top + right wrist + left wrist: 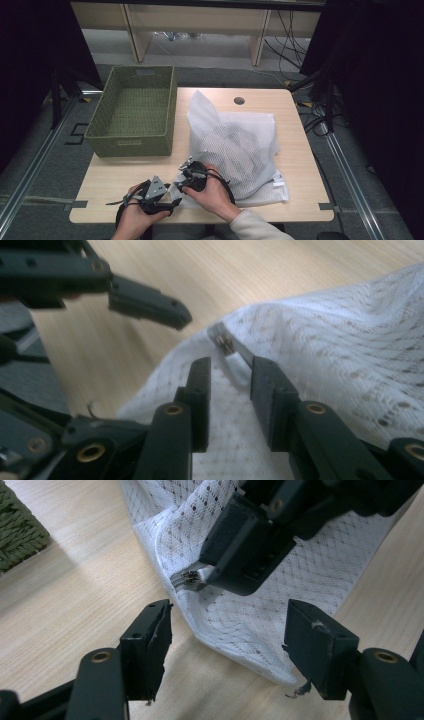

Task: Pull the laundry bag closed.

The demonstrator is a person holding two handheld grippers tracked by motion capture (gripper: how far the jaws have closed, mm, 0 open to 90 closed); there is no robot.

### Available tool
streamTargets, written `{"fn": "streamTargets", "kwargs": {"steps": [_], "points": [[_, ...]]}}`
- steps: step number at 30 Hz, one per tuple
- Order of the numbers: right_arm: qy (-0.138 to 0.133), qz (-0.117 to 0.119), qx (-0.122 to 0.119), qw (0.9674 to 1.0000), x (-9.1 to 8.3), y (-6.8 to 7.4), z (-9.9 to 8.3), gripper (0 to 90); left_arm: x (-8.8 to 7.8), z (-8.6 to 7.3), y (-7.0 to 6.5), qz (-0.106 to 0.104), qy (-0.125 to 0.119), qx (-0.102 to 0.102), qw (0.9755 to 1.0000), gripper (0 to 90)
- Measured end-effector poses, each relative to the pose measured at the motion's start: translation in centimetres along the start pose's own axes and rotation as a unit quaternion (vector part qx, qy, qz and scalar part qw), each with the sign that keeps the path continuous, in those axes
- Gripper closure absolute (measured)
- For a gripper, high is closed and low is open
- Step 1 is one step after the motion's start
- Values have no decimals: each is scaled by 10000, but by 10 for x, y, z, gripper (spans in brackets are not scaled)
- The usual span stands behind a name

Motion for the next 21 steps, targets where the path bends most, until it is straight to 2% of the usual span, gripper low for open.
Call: {"fn": "streamTargets", "kwargs": {"steps": [1,2,5,6,9,11,13,14,16,17,21], "points": [[8,-92,-60,9999,0,1,-1,701,0,0,1,23,36,64,10000,356],[-17,-274,-222,9994,-1,3,-3,688,0,0,0,22,34,38,10000,356],[-40,-327,-275,9991,-2,4,-4,677,0,0,0,25,32,34,10000,357],[-43,-473,-423,9980,-1,3,-6,672,0,0,0,29,32,31,10000,357],[-38,-454,-374,9983,0,3,-7,669,0,0,0,26,45,44,10000,357],[-14,-481,-342,9983,2,3,-7,666,1,0,-1,43,-36,20,10000,357],[-34,-477,-387,9981,3,1,-7,664,0,0,1,101,12,177,9998,357],[-44,-470,-434,9979,4,-1,-7,662,0,0,1,101,12,177,9998,357],[-28,-463,-340,9983,5,0,-6,657,0,0,1,94,9,170,9998,357],[-57,-465,-443,9979,6,-1,-6,656,1,-1,0,86,-3,54,9999,357],[-40,-422,-462,9980,8,-1,-4,648,2,-1,-1,60,-14,14,10000,357]]}}
Point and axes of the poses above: each handheld gripper's, and its own axes: x roughly forward along the jaws, z roughly out of its top, y roughly to its left, the point moved 5 cm from there along x, roughly forward along the jaws, and after that the axes turned 6 degrees about -z, right-handed, at the moved point
